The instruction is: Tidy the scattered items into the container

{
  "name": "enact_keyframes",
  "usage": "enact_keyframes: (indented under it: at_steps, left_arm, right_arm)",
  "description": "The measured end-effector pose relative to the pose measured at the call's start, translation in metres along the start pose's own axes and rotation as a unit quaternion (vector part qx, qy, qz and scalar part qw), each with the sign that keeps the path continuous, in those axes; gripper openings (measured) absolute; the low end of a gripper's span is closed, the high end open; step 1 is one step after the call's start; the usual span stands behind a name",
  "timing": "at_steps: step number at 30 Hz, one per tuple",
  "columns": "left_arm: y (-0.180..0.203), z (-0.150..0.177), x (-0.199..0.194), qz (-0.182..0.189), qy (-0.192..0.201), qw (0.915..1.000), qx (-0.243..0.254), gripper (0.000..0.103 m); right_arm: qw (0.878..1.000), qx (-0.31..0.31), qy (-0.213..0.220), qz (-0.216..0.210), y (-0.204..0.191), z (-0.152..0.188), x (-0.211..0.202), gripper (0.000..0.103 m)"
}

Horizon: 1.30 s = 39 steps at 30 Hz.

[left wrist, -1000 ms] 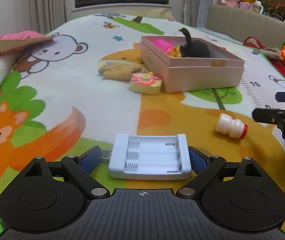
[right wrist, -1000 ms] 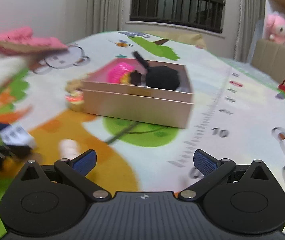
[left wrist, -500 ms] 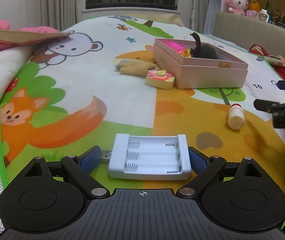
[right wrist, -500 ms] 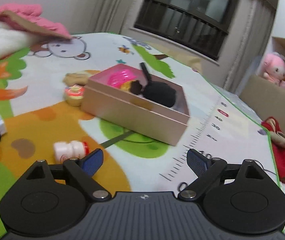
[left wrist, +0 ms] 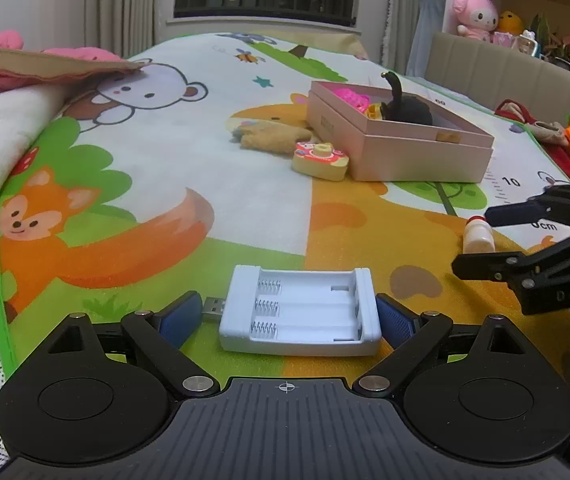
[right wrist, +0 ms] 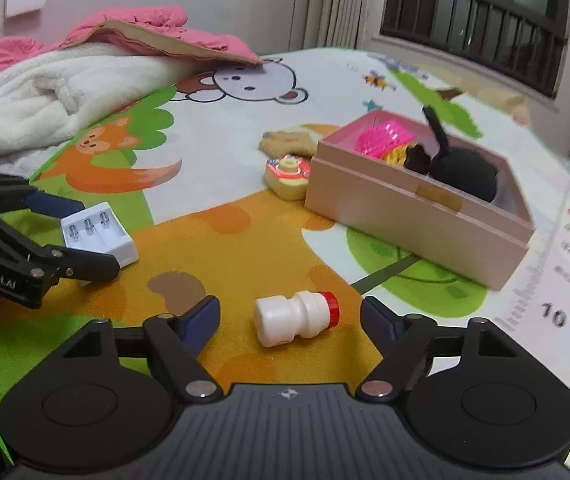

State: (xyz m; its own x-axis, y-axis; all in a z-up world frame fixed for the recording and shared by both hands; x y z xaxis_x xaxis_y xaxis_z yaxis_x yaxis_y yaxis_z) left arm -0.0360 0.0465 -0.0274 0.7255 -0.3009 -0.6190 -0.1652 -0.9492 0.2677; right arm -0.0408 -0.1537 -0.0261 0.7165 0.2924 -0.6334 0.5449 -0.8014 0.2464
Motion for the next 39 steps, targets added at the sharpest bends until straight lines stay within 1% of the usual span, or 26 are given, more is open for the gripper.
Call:
enact_keyframes:
  at_steps: [2, 3, 5, 7, 9, 13, 15, 20, 22, 25, 29, 32, 34, 36, 39]
  left_arm:
    - [0.0, 0.0, -0.001, 0.001, 0.0, 1.0, -0.001, 0.096]
    - [0.0, 0.0, -0.001, 0.0, -0.001, 1.0, -0.001, 0.096]
    - [-0.001, -0.001, -0.002, -0.004, 0.001, 1.0, -0.003, 0.096]
    - [-0.001, -0.001, -0.001, -0.007, 0.0, 1.0, -0.003, 0.097]
    - [0.001, -0.001, 0.001, -0.014, -0.001, 0.9999, 0.004, 0.097]
    - [0.007, -0.001, 0.007, -0.028, -0.004, 0.9993, 0.025, 0.097]
    - [0.008, -0.002, 0.008, -0.029, -0.005, 0.9992, 0.026, 0.096]
    - [0.015, -0.001, 0.004, -0.032, -0.007, 0.9991, 0.028, 0.095]
    - [0.025, 0.001, 0.0, -0.021, -0.01, 0.9992, 0.033, 0.095]
    - [0.051, 0.003, -0.002, 0.006, -0.016, 0.9981, 0.059, 0.095]
    - [0.088, -0.001, 0.006, 0.037, -0.019, 0.995, 0.091, 0.095]
    - [0.108, -0.018, 0.02, 0.043, -0.005, 0.9927, 0.113, 0.095]
    - [0.12, -0.04, 0.03, 0.043, 0.017, 0.9916, 0.121, 0.095]
    - [0.127, -0.066, 0.04, 0.045, 0.042, 0.9917, 0.113, 0.095]
    - [0.137, -0.106, 0.059, 0.059, 0.081, 0.9909, 0.091, 0.095]
  right_arm:
    - [0.999, 0.022, -0.001, -0.023, 0.004, 0.004, 0.005, 0.068]
    - [0.999, 0.033, 0.0, -0.03, 0.006, 0.005, 0.005, 0.066]
    - [0.998, 0.046, 0.005, -0.03, 0.009, 0.006, 0.001, 0.049]
    - [0.998, 0.059, 0.011, -0.033, 0.011, 0.006, -0.005, 0.046]
    - [0.997, 0.062, 0.017, -0.03, 0.01, 0.008, -0.013, 0.046]
    - [0.999, 0.043, 0.018, -0.014, 0.005, 0.014, -0.027, 0.046]
    - [0.999, 0.035, 0.021, -0.011, 0.005, 0.017, -0.035, 0.046]
    - [0.999, 0.029, 0.028, -0.004, 0.008, 0.025, -0.052, 0.046]
    - [0.999, 0.026, 0.03, -0.002, 0.011, 0.028, -0.058, 0.046]
    - [1.0, 0.016, 0.027, -0.001, 0.016, 0.031, -0.061, 0.046]
    - [1.0, 0.02, 0.018, 0.012, 0.03, 0.039, -0.061, 0.046]
    - [0.999, 0.03, 0.021, 0.032, 0.05, 0.039, -0.06, 0.046]
    - [0.998, 0.038, 0.034, 0.048, 0.068, 0.031, -0.06, 0.046]
    - [0.995, 0.052, 0.057, 0.062, 0.093, 0.014, -0.06, 0.046]
    - [0.989, 0.094, 0.091, 0.063, 0.134, -0.015, -0.053, 0.046]
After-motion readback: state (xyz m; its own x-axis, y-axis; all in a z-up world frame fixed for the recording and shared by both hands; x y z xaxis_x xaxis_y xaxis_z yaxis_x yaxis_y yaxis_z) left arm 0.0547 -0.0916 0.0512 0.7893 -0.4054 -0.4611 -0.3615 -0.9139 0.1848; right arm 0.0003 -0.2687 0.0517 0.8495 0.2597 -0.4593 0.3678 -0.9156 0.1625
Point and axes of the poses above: each gripper's, at about its wrist camera, not at the fingertips, and x roughly the way its jaws point, y to its right, z to its underside, the point moved 7 cm from there along x, roughly the way its jaws point, and after that the axes turned 15 degrees about -x, right-handed, at the moved point
